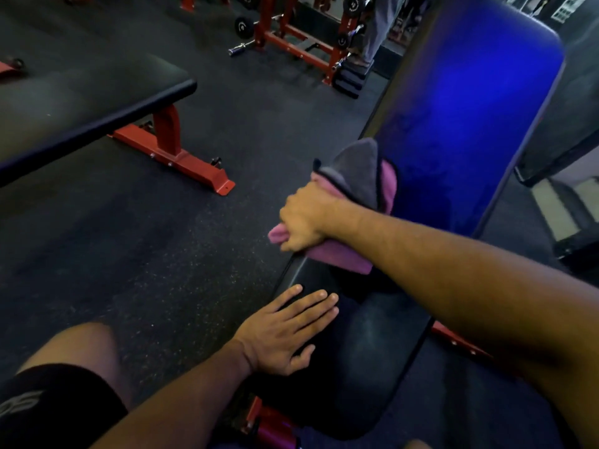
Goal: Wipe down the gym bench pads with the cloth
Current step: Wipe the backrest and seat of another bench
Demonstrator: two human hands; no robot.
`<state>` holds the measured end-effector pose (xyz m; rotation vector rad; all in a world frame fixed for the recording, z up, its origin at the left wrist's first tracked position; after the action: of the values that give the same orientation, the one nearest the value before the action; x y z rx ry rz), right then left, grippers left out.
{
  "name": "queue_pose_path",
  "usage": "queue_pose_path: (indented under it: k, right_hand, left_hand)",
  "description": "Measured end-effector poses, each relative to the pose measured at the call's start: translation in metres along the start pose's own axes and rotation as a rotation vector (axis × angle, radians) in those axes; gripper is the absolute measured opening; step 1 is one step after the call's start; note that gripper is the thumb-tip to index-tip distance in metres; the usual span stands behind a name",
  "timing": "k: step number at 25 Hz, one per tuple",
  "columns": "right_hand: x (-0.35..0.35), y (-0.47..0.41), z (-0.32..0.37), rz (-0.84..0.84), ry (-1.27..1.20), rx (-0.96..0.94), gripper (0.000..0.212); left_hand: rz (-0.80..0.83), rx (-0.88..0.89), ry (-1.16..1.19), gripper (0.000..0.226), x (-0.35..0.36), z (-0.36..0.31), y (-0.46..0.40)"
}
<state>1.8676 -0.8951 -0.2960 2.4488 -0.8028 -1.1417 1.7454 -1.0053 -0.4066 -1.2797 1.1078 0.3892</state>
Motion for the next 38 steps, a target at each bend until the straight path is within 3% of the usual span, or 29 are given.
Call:
queue_pose_path:
  k: [3,5,8,10,13,16,18,22,26,29,31,33,36,38]
  right_hand:
    - [0.003,0.003,0.053,0.045,0.008,-0.259,0.053]
    - [-0.002,0.005,0.033,-0.023,-0.003,-0.316,0.044]
    - [-0.007,0.008,-0.032,-0.046,-0.026,-0.095,0.036]
    - [-0.003,0.006,-0.039,-0.016,-0.008,0.004,0.031]
    - [-0.002,-0.005,0.025,-0.055,0.012,-0.076,0.037]
    - [0.008,-0.001,0.092,0.030,-0.006,-0.239,0.040]
    - [0.002,0.000,0.065,-0.023,-0.007,-0.226,0.034]
    - [-0.006,0.013,-0.031,-0.138,0.001,0.030,0.029]
    - [0.004,0.031,0.040,-0.269,-0.159,0.024,0.029]
    - [0.013,0.106,0.029,-0.701,-0.479,0.380,0.026]
    - [0.048,0.181,0.020,-0.854,-0.645,0.728,0.036]
    - [0.100,0.252,0.038,-0.856,-0.820,1.069,0.042]
    - [0.172,0.335,0.085,-0.790,-1.069,1.527,0.032]
    - [0.193,0.350,0.110,-0.739,-1.107,1.595,0.031]
  left_hand:
    - [-0.014,-0.007,0.015,0.078,0.000,0.000,0.001]
    - [-0.018,0.003,0.014,0.077,0.000,-0.001,0.001]
    - [-0.022,0.002,0.018,0.076,0.000,0.001,0.000]
    - [-0.032,0.003,0.010,0.075,-0.001,-0.001,-0.001]
    - [-0.041,0.024,0.017,0.074,-0.001,-0.003,0.002]
    - [-0.051,0.017,0.024,0.070,0.003,-0.001,0.004]
    - [-0.040,0.032,0.012,0.068,0.000,-0.003,0.003]
    - [-0.047,0.060,-0.040,0.065,-0.003,-0.003,0.002]
    - [0.009,0.052,-0.040,0.061,-0.001,-0.004,0.003]
    - [-0.014,0.052,-0.070,0.054,-0.003,-0.005,-0.001]
    - [0.007,0.033,-0.064,0.056,-0.003,-0.004,0.001]
    - [0.032,0.029,-0.068,0.062,-0.002,-0.006,0.000]
    - [-0.020,0.022,-0.078,0.057,-0.016,-0.011,-0.014]
    - [-0.030,0.083,-0.098,0.050,-0.026,-0.016,-0.044]
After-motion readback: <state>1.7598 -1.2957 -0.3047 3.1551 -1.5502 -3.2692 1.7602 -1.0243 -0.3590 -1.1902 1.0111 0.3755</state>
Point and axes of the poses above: each hand's wrist, its own y-axis away from the middle knuckle, its own x-axis out of the palm, z = x × y, the point moved 9 cm from there along -y, towards the middle knuckle, and after that the axes turned 6 degrees about y, right-handed, at the moved point
